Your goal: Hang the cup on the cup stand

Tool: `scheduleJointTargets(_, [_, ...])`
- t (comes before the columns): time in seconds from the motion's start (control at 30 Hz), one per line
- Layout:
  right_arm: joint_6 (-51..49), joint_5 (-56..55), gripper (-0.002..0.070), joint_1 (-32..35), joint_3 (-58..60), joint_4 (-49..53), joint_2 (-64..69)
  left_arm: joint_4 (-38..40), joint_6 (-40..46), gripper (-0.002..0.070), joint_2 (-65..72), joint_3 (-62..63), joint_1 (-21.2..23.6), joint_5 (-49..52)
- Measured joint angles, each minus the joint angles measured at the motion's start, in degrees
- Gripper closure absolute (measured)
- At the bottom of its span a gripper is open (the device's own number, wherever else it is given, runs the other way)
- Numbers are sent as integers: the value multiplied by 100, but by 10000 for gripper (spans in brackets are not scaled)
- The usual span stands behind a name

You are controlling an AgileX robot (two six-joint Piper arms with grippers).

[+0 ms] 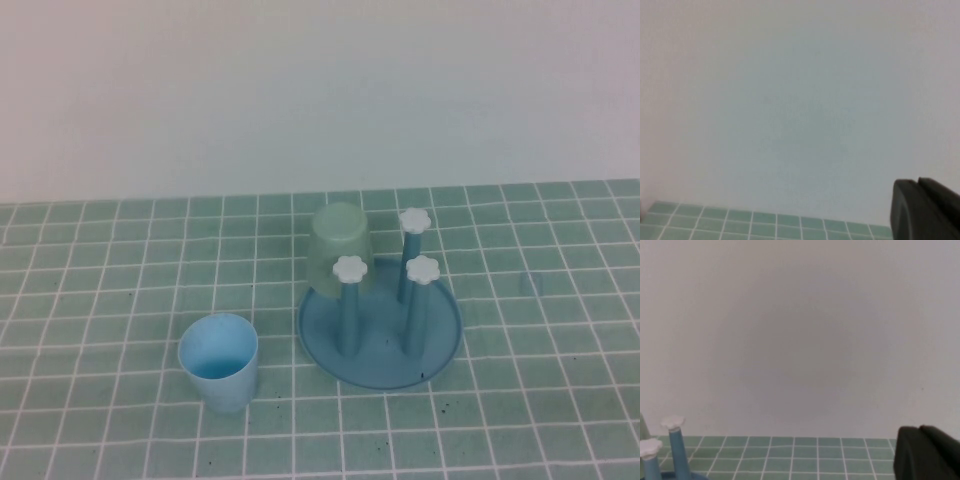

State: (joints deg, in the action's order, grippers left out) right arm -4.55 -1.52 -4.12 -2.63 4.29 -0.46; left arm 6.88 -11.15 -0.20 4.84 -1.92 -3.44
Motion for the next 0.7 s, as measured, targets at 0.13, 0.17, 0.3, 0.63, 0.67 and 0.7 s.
scheduleJointTargets(0.13, [34,1162,678,0,-823,69,25,-9,156,677,72,844,0,1611])
scheduleJointTargets(0.17, [80,1381,678,0,-984,97,100,-35,258,677,246,1089,0,2061])
scheduleJointTargets(0.3, [349,2027,678,0,-1653,126,542,26,1021,677,864,1667,0,3100])
scheduleJointTargets(0.63, [455,2394,678,0,-1654,-472,1731,692,1395,677,2692,1899,0,3202])
scheduleJointTargets(0.67, [455,2405,678,0,-1598,-527,1793,815,1414,675,2935,2046,0,3291])
scheduleJointTargets(0.7, [493,2457,678,0,-1531,-552,1865,976,1552,669,3240,2218,0,3383])
